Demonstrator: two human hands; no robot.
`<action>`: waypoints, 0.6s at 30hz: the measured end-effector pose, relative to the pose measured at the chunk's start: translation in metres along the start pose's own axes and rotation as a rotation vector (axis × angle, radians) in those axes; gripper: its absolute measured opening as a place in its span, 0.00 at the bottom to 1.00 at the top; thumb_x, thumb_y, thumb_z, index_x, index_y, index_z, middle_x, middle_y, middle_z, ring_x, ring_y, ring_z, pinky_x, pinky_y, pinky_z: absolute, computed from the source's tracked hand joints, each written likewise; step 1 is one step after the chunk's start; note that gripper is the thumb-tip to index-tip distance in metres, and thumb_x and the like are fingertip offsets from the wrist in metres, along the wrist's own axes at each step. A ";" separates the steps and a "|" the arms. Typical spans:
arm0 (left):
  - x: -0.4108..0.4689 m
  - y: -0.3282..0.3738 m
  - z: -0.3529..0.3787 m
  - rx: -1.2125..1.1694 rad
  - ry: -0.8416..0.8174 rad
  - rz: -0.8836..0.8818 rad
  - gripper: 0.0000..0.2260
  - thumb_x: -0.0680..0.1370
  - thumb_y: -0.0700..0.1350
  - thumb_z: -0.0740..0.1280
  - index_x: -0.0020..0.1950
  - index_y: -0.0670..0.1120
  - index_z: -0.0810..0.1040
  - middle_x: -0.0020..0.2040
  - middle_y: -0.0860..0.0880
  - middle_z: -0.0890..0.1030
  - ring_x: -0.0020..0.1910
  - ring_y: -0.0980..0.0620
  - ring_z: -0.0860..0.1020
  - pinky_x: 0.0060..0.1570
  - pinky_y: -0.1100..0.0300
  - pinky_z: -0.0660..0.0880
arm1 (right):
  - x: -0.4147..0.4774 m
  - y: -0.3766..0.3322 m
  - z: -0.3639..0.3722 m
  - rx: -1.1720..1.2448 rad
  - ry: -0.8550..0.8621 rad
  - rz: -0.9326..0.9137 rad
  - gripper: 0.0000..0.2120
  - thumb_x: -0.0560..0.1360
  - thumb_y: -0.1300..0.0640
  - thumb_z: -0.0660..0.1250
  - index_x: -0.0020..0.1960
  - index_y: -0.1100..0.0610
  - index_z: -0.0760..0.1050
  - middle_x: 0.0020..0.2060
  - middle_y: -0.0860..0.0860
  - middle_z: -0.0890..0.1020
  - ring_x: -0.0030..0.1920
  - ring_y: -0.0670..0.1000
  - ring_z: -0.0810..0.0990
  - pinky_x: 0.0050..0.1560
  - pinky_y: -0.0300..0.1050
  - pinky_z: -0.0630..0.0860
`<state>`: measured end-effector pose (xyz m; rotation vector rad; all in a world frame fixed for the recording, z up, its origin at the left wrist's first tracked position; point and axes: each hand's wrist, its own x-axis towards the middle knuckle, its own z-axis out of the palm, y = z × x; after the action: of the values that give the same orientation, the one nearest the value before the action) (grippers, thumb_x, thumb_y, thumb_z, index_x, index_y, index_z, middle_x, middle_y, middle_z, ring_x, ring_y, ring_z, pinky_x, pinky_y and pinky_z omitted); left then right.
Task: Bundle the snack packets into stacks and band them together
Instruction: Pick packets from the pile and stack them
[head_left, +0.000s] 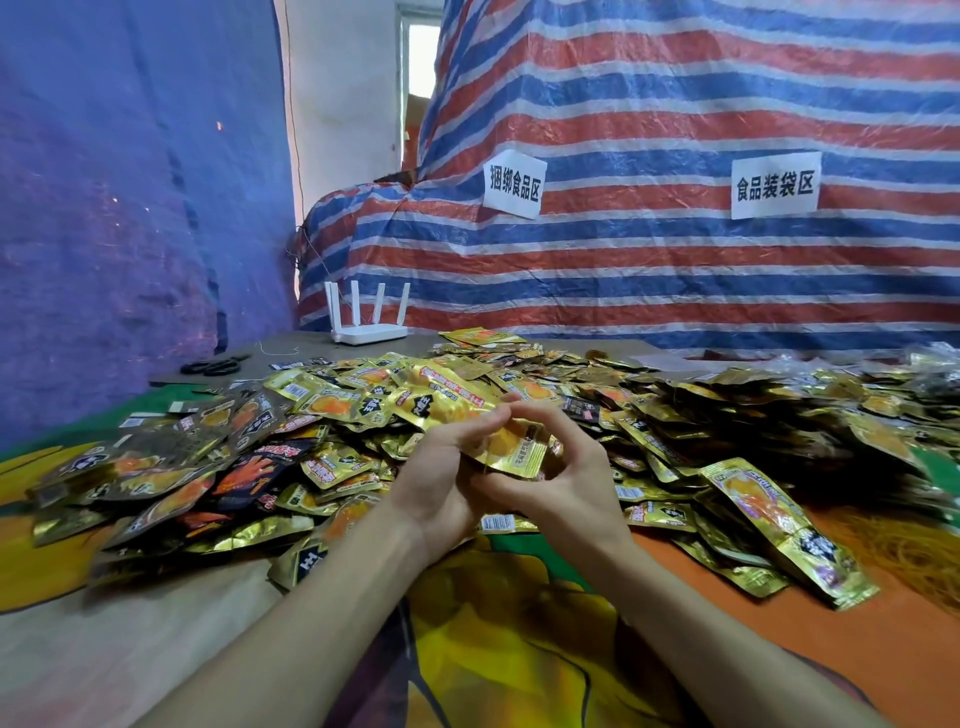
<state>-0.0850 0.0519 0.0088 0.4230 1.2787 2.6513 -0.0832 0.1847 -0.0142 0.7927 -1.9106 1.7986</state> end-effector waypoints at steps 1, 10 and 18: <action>-0.001 0.002 0.001 -0.033 -0.011 0.012 0.12 0.70 0.46 0.71 0.50 0.45 0.88 0.52 0.42 0.85 0.49 0.43 0.85 0.45 0.47 0.83 | 0.000 0.000 0.000 0.015 0.015 0.018 0.25 0.64 0.73 0.79 0.57 0.56 0.82 0.53 0.51 0.86 0.53 0.48 0.85 0.48 0.41 0.82; 0.004 0.007 -0.008 -0.186 0.111 0.231 0.09 0.74 0.39 0.68 0.40 0.48 0.87 0.42 0.44 0.84 0.40 0.46 0.85 0.45 0.46 0.83 | 0.001 0.002 0.005 0.033 0.026 0.114 0.24 0.63 0.71 0.81 0.55 0.53 0.84 0.47 0.47 0.86 0.50 0.47 0.86 0.49 0.45 0.84; 0.004 0.006 -0.004 -0.193 0.216 0.238 0.22 0.75 0.28 0.58 0.60 0.49 0.76 0.44 0.42 0.78 0.43 0.40 0.85 0.40 0.43 0.83 | 0.005 -0.005 -0.003 0.195 0.042 0.140 0.21 0.65 0.42 0.71 0.51 0.55 0.87 0.53 0.54 0.86 0.58 0.55 0.84 0.62 0.56 0.78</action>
<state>-0.0900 0.0457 0.0117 0.2819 1.0676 3.0581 -0.0842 0.1872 -0.0074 0.6917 -1.8247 2.0939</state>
